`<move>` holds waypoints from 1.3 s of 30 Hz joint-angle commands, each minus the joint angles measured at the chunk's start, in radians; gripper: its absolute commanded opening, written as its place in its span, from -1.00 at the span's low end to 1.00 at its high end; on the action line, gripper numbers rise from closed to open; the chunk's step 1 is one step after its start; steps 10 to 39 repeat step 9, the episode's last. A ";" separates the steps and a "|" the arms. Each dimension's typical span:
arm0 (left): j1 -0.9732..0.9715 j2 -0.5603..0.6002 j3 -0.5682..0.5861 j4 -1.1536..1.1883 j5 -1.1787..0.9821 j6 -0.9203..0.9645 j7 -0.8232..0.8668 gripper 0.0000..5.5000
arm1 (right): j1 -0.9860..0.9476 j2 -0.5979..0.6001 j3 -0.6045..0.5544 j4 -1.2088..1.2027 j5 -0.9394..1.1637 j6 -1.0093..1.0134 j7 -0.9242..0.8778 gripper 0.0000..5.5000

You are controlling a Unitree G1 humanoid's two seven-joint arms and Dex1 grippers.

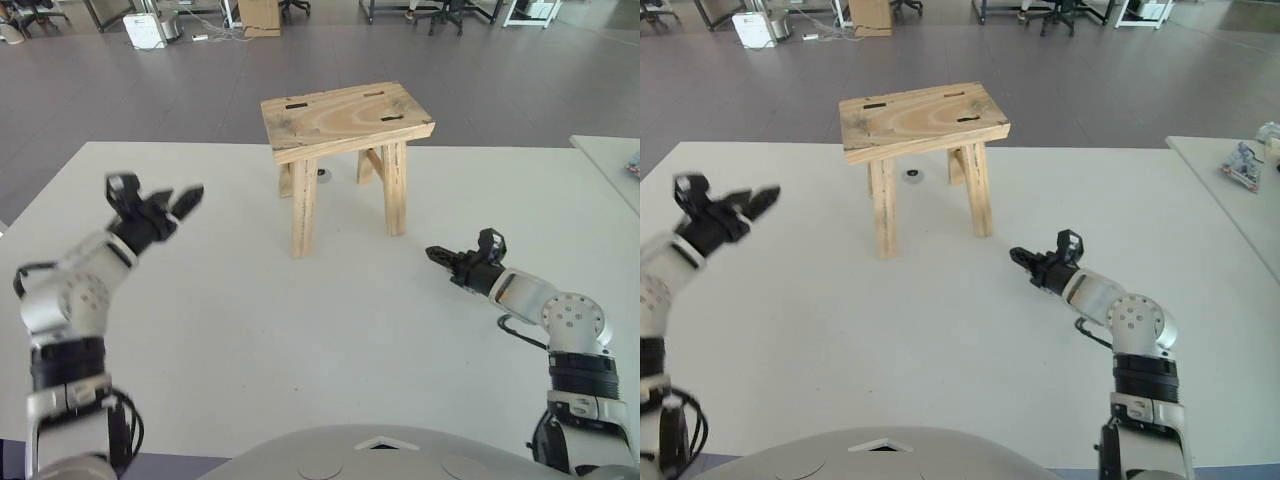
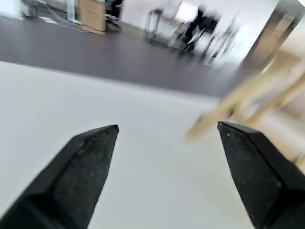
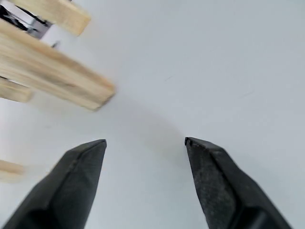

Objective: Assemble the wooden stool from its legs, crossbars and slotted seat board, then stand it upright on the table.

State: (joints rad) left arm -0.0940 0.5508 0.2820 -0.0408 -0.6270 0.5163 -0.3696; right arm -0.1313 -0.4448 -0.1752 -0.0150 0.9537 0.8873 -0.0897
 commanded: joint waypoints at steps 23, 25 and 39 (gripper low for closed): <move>0.115 -0.248 -0.146 -0.014 0.244 -0.198 0.096 0.39 | 0.122 0.220 0.099 0.115 -0.596 -0.619 -0.048 0.13; 0.115 -0.248 -0.146 -0.014 0.244 -0.198 0.096 0.39 | 0.122 0.220 0.099 0.115 -0.596 -0.619 -0.048 0.13; 0.115 -0.248 -0.146 -0.014 0.244 -0.198 0.096 0.39 | 0.122 0.220 0.099 0.115 -0.596 -0.619 -0.048 0.13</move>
